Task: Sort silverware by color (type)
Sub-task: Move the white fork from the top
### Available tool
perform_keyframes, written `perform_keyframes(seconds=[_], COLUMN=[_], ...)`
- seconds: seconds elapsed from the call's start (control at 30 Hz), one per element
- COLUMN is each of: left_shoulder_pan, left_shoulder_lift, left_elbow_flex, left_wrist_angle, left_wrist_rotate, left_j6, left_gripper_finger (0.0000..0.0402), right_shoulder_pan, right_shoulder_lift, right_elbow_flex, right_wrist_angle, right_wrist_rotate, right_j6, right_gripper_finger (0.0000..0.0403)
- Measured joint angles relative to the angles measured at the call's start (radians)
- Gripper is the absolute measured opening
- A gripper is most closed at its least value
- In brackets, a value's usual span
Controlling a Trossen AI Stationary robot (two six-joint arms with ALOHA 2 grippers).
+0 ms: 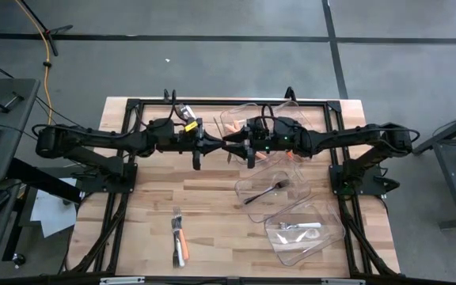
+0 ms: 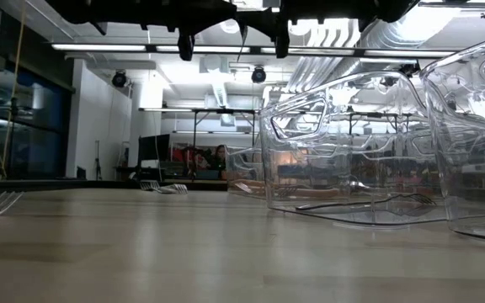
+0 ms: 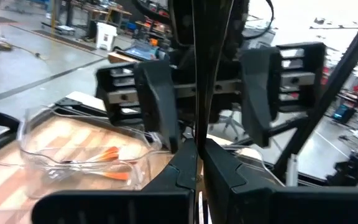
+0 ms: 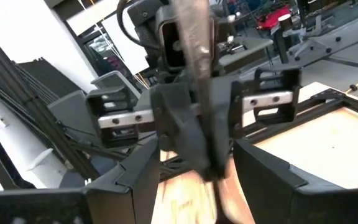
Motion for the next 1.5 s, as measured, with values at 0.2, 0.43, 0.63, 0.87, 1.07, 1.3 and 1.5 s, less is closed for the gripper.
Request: perform_keyframes(seconds=[0.2, 0.43, 0.63, 0.87, 1.07, 1.3, 1.5], left_shoulder_pan=[-0.017, -0.028, -0.028, -0.028, -0.028, -0.026, -0.011], left_shoulder_lift=[0.01, 0.043, 0.043, 0.043, 0.043, 0.013, -0.132], left_elbow_flex=[0.001, 0.001, 0.001, 0.001, 0.001, -0.001, 0.0], left_wrist_angle=[0.0, 0.0, 0.005, 0.0, -0.003, -0.124, -0.364], left_wrist_rotate=[0.022, 0.02, -0.008, -0.012, -0.011, -0.027, -0.025], left_j6=[0.0, -0.001, 0.0, -0.001, -0.001, -0.001, 0.028], left_gripper_finger=[0.0001, 0.0001, 0.0001, 0.0005, 0.003, 0.0075, 0.0107], right_shoulder_pan=[-0.002, -0.002, 0.008, 0.008, 0.008, 0.006, -0.026], right_shoulder_lift=[0.0, 0.0, 0.0, 0.0, 0.0, -0.038, -0.183], right_elbow_flex=[0.0, 0.0, 0.0, 0.0, 0.0, 0.0, 0.001], right_wrist_angle=[0.0, 0.0, -0.014, -0.015, -0.016, -0.067, -0.345], right_wrist_rotate=[0.019, 0.043, 0.043, 0.046, 0.049, 0.049, 0.047], right_j6=[0.0, 0.0, 0.0, 0.0, 0.008, -0.065, -0.152], right_gripper_finger=[0.0189, 0.0184, 0.0148, 0.0036, 0.0017, 0.0005, 0.0003])
